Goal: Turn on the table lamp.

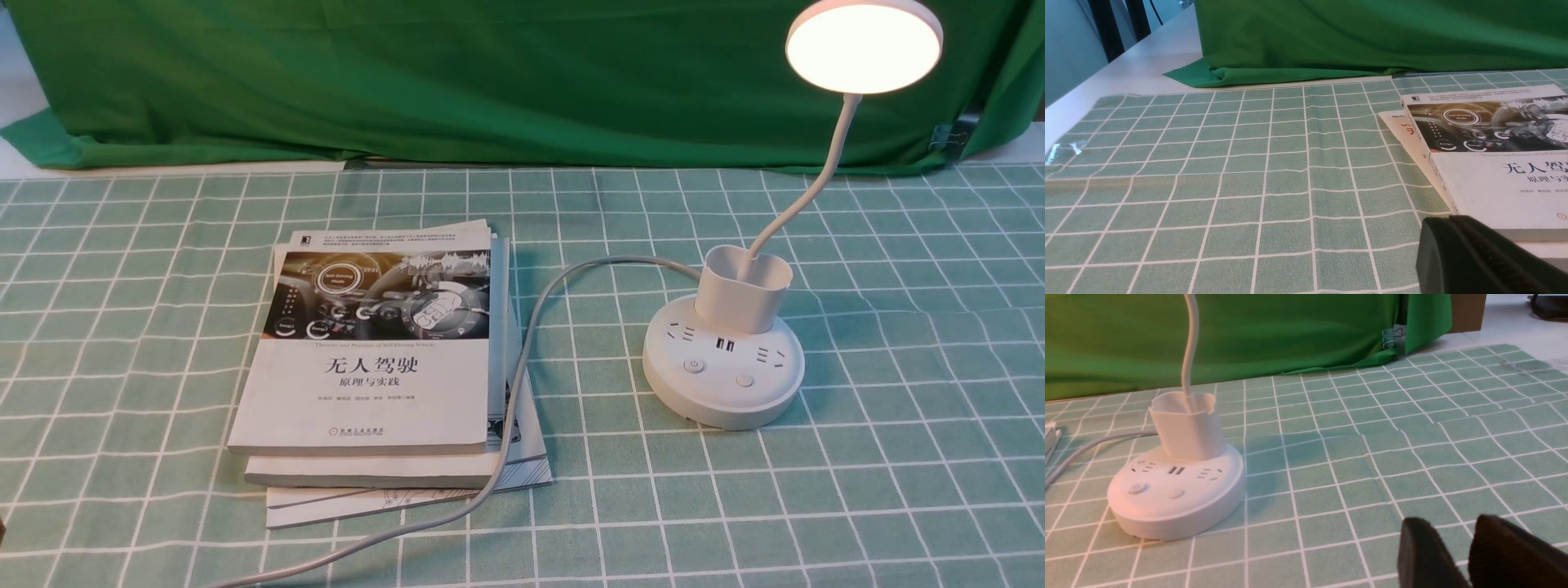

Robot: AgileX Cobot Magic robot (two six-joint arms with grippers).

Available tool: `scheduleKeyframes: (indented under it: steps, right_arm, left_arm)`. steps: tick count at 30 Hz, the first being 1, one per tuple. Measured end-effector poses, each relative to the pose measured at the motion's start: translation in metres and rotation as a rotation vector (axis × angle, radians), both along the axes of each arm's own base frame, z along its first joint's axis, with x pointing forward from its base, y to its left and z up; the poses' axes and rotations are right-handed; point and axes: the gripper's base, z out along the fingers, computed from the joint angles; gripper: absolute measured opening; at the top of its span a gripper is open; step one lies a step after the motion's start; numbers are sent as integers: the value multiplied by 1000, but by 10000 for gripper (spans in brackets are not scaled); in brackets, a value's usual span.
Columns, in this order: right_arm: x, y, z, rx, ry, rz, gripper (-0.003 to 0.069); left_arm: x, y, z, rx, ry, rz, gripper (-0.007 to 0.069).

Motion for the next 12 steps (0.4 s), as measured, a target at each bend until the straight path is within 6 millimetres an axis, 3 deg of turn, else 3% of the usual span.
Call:
scheduleKeyframes:
  steps: [12]
  right_arm:
    - [0,0,0,0,0,0,238]
  left_arm:
    - [0,0,0,6,0,0,21]
